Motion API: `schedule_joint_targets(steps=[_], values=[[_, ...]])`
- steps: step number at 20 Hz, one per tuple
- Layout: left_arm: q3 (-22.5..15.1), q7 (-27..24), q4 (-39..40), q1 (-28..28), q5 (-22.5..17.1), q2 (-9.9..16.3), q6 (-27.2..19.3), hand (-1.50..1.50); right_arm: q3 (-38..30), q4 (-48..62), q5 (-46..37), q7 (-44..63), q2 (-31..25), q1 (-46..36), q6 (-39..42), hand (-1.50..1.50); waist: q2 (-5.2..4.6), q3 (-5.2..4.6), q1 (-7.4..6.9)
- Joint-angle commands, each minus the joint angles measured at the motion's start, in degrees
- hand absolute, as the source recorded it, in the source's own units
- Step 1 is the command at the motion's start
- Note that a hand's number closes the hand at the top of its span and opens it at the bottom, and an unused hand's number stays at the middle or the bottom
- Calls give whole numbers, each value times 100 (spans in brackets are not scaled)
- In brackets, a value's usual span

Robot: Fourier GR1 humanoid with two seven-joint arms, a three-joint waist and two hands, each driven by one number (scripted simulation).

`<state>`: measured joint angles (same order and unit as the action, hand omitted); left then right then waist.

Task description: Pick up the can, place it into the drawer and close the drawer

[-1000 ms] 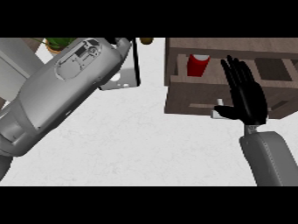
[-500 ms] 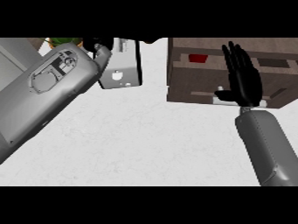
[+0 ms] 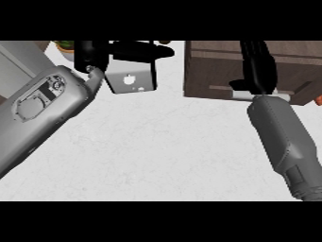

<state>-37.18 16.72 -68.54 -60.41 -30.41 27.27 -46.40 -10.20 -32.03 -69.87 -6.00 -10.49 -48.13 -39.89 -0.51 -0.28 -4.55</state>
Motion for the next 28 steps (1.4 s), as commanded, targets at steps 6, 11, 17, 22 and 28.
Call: schedule_joint_targets(steps=[6, 11, 17, 22, 28], values=[[58, -156, -683, 711, 154, 323, 96, -150, -185, 1227, -155, 272, 51, -1044, -435, -150, -121, 37, -205], [47, -174, -927, 1091, 224, 344, 101, -150, -356, 1575, 6, 124, -54, -1399, -335, -150, -126, 39, -134], [151, -114, -1029, 1039, 291, 347, 166, -150, -524, 1791, 171, -163, -141, -1730, -171, -150, -145, 46, -110], [223, -227, -1062, 1274, 317, 397, 168, -150, -1010, 1600, 827, -739, 195, -1858, -78, -150, -136, 57, -125], [273, -381, -1179, 1642, 303, 481, 274, -150, -1720, 1448, 1696, -1429, 307, -1910, 281, -150, -87, 52, -84]])
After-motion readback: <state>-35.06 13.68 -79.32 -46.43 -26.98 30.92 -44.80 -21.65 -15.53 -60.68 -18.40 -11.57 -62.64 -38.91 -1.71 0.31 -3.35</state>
